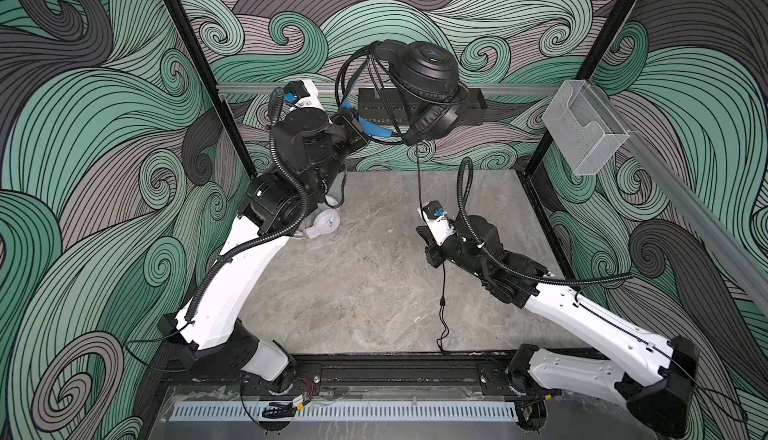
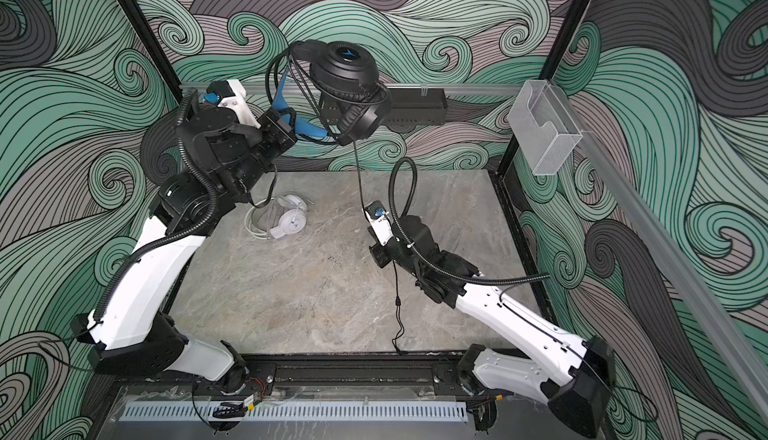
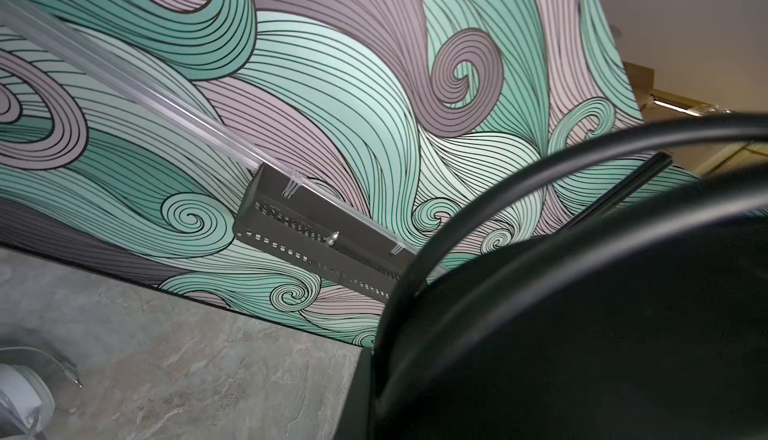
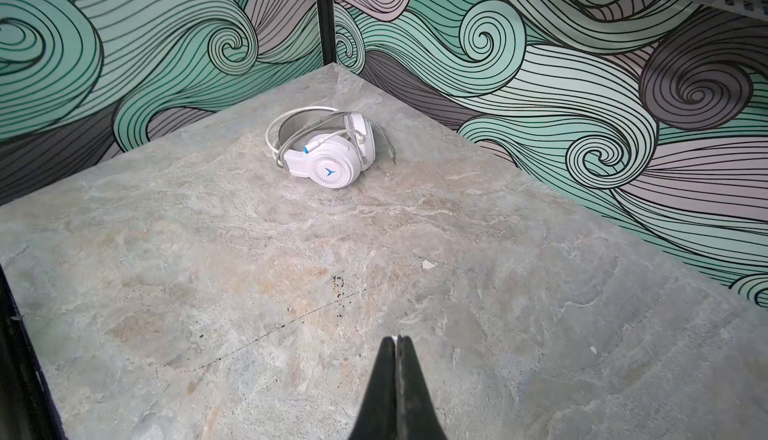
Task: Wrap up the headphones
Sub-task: 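Hold the headset up with the left gripper while right gripper pulls cable down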
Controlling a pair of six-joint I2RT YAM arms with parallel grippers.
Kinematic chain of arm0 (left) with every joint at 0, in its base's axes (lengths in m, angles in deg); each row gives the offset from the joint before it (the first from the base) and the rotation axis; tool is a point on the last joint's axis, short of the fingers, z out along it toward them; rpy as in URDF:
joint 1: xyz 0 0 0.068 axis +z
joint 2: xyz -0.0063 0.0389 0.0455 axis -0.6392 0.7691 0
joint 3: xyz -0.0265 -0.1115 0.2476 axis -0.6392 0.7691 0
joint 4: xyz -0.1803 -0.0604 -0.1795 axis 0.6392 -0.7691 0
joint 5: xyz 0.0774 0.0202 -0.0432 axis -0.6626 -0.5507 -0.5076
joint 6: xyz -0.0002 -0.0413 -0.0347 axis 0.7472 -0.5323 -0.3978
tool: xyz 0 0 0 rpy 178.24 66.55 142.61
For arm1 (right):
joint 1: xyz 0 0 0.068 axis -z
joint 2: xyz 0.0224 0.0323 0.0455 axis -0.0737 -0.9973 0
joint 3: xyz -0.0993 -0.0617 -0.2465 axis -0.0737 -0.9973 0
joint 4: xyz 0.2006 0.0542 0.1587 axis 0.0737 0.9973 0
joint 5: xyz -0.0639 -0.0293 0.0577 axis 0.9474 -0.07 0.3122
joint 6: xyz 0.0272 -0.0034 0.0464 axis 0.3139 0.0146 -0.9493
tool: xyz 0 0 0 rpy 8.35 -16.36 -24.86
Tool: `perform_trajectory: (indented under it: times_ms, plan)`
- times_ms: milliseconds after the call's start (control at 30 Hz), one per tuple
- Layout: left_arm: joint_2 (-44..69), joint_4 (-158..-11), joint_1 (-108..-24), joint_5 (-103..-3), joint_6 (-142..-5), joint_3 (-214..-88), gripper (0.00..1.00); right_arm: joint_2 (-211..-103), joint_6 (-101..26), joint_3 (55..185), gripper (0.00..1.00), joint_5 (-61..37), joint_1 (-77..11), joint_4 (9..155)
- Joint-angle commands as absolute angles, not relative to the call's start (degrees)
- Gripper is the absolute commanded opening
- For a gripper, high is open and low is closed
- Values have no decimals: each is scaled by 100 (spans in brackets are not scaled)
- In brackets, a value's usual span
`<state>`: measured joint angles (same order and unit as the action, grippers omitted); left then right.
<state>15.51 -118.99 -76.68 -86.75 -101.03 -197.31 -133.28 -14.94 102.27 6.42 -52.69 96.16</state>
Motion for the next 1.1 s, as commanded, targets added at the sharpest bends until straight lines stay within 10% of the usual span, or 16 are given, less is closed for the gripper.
perform_trajectory:
  times_ms: [0, 1067]
  plan:
    - [1525, -11199, -7367, -8486, -11073, -19601, 0, -13435, -1276, 10383, 0, 1052, -5502, 9903]
    - [986, -11014, -7058, -7631, -12079, -18552, 0, -14193, -1144, 10333, 0, 1615, -4606, 10505]
